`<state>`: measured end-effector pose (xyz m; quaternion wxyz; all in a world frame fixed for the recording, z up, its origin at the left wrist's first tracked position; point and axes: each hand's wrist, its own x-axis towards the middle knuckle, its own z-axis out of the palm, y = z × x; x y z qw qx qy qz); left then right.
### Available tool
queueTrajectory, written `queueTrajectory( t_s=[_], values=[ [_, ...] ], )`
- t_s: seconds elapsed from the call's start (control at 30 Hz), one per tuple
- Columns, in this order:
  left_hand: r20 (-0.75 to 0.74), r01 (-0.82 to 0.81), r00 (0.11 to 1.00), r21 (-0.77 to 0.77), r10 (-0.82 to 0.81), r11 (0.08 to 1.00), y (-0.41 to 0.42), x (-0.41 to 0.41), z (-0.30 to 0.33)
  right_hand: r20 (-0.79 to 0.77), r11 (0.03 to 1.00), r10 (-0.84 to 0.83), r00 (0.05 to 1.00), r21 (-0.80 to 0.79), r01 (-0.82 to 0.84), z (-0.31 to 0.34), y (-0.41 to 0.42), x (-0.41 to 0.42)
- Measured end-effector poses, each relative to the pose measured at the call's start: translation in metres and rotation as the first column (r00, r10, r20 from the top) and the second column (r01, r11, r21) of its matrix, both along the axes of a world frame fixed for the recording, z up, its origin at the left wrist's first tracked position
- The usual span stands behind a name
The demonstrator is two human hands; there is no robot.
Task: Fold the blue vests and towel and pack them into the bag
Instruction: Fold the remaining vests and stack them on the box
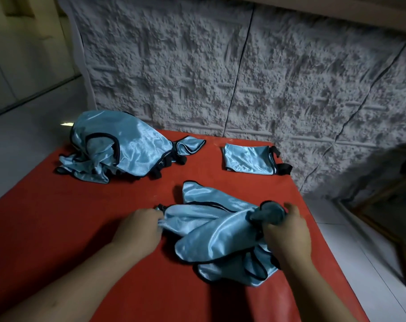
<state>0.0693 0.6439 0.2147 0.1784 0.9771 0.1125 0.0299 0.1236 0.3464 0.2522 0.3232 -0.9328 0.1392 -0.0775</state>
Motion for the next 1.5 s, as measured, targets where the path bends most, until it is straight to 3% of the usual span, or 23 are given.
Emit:
queueTrajectory(
  t_s=[0.07, 0.1, 0.17, 0.23, 0.33, 0.4, 0.47, 0.5, 0.57, 0.63, 0.67, 0.83, 0.9, 1.0, 1.1, 1.17, 1.23, 1.33, 1.4, 1.5],
  values=[
    [0.11, -0.004, 0.994, -0.192, 0.026, 0.981, -0.004, 0.007, 0.008, 0.228, 0.971, 0.217, 0.949, 0.045, -0.233, 0.004, 0.02, -0.011],
    [0.16, 0.018, 0.987, -0.272, 0.027, 0.962, -0.008, 0.009, 0.015, 0.301, 0.909, 0.384, 0.873, 0.041, -0.414, 0.008, 0.035, -0.019],
    [0.219, 0.068, 0.975, -0.465, 0.04, 0.883, -0.019, 0.011, 0.033, 0.22, 0.713, 0.683, 0.697, 0.006, -0.701, 0.012, 0.069, -0.038],
    [0.207, 0.153, 0.978, -0.673, -0.014, 0.724, -0.03, 0.005, 0.052, 0.115, 0.616, 0.785, 0.609, -0.032, -0.787, 0.004, 0.095, -0.052],
    [0.19, 0.235, 0.972, -0.833, -0.141, 0.501, -0.039, -0.006, 0.066, 0.176, 0.734, 0.672, 0.72, -0.029, -0.678, 0.002, 0.105, -0.049],
    [0.207, 0.205, 0.978, -0.908, -0.033, 0.366, -0.041, -0.007, 0.07, 0.194, 0.799, 0.534, 0.823, 0.202, -0.566, 0.007, 0.095, -0.042],
    [0.134, 0.089, 0.981, -0.953, 0.14, 0.288, -0.038, -0.002, 0.066, 0.18, 0.788, 0.386, 0.905, 0.445, -0.425, 0.015, 0.08, -0.035],
    [0.078, 0.013, 0.98, -0.944, 0.185, 0.329, -0.036, 0.002, 0.06, 0.135, 0.762, 0.338, 0.931, 0.541, -0.355, 0.019, 0.072, -0.032],
    [-0.041, -0.114, 0.989, -0.822, 0.141, 0.558, -0.032, 0.007, 0.041, -0.023, 0.677, 0.264, 0.964, 0.717, -0.168, 0.016, 0.056, -0.023],
    [-0.105, -0.072, 0.994, -0.594, 0.011, 0.801, -0.029, 0.008, 0.016, -0.161, 0.596, 0.236, 0.958, 0.803, -0.012, 0.013, 0.046, -0.02],
    [-0.111, -0.025, 0.993, -0.495, -0.035, 0.868, -0.03, 0.009, 0.007, -0.195, 0.566, 0.234, 0.952, 0.824, 0.029, 0.012, 0.043, -0.019],
    [-0.103, 0.123, 0.982, -0.28, -0.157, 0.952, -0.057, 0.014, -0.018, -0.319, 0.525, 0.239, 0.917, 0.837, 0.154, 0.016, 0.03, -0.015],
    [-0.077, 0.1, 0.991, -0.155, -0.113, 0.983, -0.057, 0.019, -0.018, -0.315, 0.592, 0.15, 0.937, 0.787, 0.17, 0.013, 0.026, -0.01],
    [0.024, 0.041, 0.999, -0.076, -0.039, 0.996, -0.042, 0.028, -0.001, -0.178, 0.775, -0.08, 0.981, 0.608, 0.173, 0.01, 0.015, -0.005],
    [0.074, -0.011, 0.997, -0.067, 0.016, 0.998, -0.021, 0.029, 0.02, -0.147, 0.823, -0.043, 0.988, 0.556, 0.118, 0.015, 0.0, -0.003],
    [0.069, -0.059, 0.995, -0.101, 0.066, 0.993, -0.003, 0.027, 0.034, -0.175, 0.767, 0.079, 0.981, 0.639, 0.052, 0.017, -0.001, -0.004],
    [0.1, -0.108, 0.987, -0.146, 0.123, 0.983, 0.012, 0.024, 0.046, -0.175, 0.649, 0.163, 0.971, 0.76, 0.028, 0.019, 0.002, -0.005],
    [0.202, -0.17, 0.949, -0.321, 0.242, 0.932, 0.023, 0.021, 0.059, -0.102, 0.585, 0.202, 0.974, 0.81, -0.037, 0.017, 0.003, -0.002],
    [0.264, -0.14, 0.91, -0.531, 0.32, 0.836, 0.023, 0.02, 0.066, -0.062, 0.551, 0.176, 0.982, 0.833, -0.046, 0.019, 0.003, -0.002],
    [0.255, -0.055, 0.871, -0.799, 0.42, 0.599, 0.022, 0.02, 0.073, -0.125, 0.519, 0.089, 0.988, 0.852, 0.061, 0.016, 0.001, 0.002]
  ],
)
